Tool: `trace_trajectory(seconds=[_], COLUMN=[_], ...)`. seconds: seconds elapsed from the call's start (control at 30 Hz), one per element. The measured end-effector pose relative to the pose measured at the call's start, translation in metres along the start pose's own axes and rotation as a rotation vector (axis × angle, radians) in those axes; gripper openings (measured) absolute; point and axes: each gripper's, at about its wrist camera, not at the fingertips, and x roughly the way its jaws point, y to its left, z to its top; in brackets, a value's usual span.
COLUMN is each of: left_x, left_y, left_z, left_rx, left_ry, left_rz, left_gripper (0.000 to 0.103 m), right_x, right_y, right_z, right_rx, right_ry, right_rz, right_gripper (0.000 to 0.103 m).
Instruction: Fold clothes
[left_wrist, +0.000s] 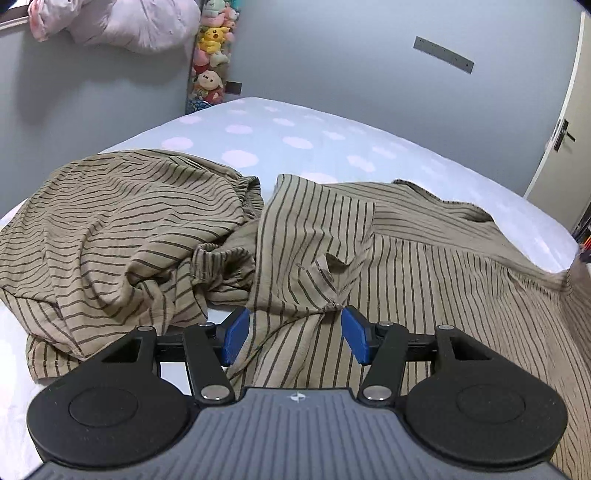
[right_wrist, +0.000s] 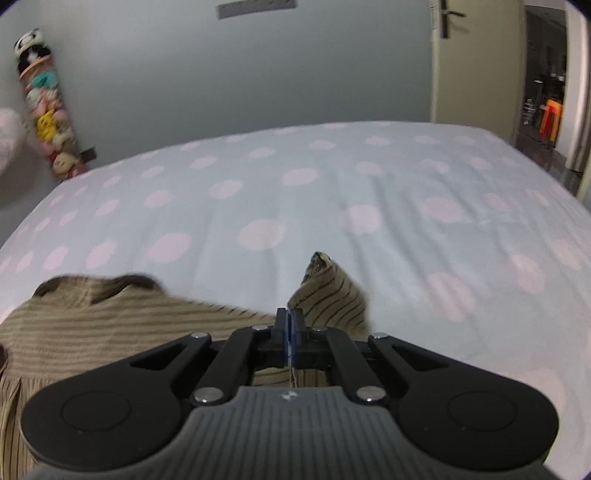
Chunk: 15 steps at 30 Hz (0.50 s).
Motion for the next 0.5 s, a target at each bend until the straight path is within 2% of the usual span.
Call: trace_trajectory(seconds=[0.17, 0.3, 0.37, 0.47, 0.5], left_x=[0.01, 0.021, 0.024, 0.029, 0.029], left_y=[0.004, 0.002, 0.001, -0.001, -0.001], left_z=[0.0, -0.003, -0.005, -0.006, -0.006], left_rx=[-0.019, -0.013, -0.005, 0.004, 0.006], left_ry=[0.018, 0.042, 0.049, 0.054, 0.054], left_rz=[0.0, 0.003, 0.001, -0.002, -0.003], left_gripper=[0.053, 0.053, 0.053, 0.053, 0.053], right_x=[0.034, 0.059, 0.063, 0.058, 0.052], right_y=[0.029, 0.038, 0.037, 0.032, 0.03], right_z=[-0.026, -0.047, -0.05, -0.047, -0.045], right_rx=[-0.048, -0.063, -0.062, -0.067, -0.065], right_ry=[0.078, 0.138, 0.151, 0.146, 0.136], right_rz=[0.044, 0.053, 0.057, 0.069, 0.073], right_gripper=[0.002, 0.002, 0.007, 0.008, 0.012])
